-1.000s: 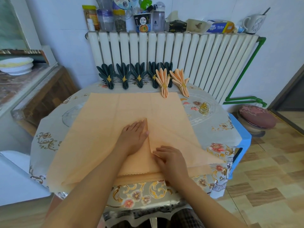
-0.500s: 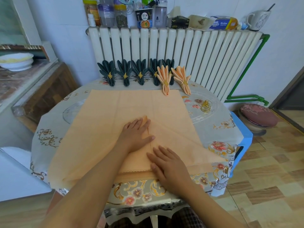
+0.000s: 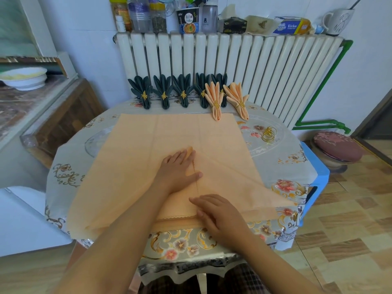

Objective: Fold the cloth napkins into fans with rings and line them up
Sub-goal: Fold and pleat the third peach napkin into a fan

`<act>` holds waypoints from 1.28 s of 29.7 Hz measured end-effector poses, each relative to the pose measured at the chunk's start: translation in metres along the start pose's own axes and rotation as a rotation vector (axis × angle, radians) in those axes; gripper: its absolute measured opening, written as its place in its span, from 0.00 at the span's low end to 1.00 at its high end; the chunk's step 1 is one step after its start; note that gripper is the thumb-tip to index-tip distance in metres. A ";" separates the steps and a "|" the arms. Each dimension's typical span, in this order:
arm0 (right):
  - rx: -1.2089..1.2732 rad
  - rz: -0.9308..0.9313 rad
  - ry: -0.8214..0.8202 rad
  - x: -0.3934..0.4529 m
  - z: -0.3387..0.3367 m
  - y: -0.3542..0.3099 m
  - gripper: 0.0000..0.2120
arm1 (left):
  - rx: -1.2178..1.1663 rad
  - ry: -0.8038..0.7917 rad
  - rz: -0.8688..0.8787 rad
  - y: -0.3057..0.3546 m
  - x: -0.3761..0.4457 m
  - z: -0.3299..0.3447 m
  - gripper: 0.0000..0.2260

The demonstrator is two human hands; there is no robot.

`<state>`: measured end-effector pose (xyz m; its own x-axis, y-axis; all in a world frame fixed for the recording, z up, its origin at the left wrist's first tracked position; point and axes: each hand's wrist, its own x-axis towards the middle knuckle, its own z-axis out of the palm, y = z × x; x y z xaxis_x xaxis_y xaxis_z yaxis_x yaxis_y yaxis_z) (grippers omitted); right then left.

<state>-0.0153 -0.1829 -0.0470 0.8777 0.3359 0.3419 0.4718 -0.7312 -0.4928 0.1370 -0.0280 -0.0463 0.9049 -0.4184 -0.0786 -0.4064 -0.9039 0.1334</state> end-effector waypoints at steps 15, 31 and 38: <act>-0.145 -0.139 0.116 0.003 0.001 0.000 0.14 | -0.352 0.103 0.120 -0.013 -0.081 -0.013 0.24; -0.162 -0.168 0.169 0.003 0.002 -0.006 0.11 | 0.059 -0.118 0.082 -0.017 -0.130 -0.004 0.42; -0.191 -0.154 0.163 0.004 0.001 -0.008 0.12 | -0.013 -0.122 0.088 -0.013 -0.132 -0.007 0.30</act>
<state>-0.0154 -0.1748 -0.0427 0.7642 0.3634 0.5329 0.5606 -0.7827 -0.2703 0.0234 0.0399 -0.0304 0.8435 -0.5040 -0.1856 -0.4807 -0.8626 0.1577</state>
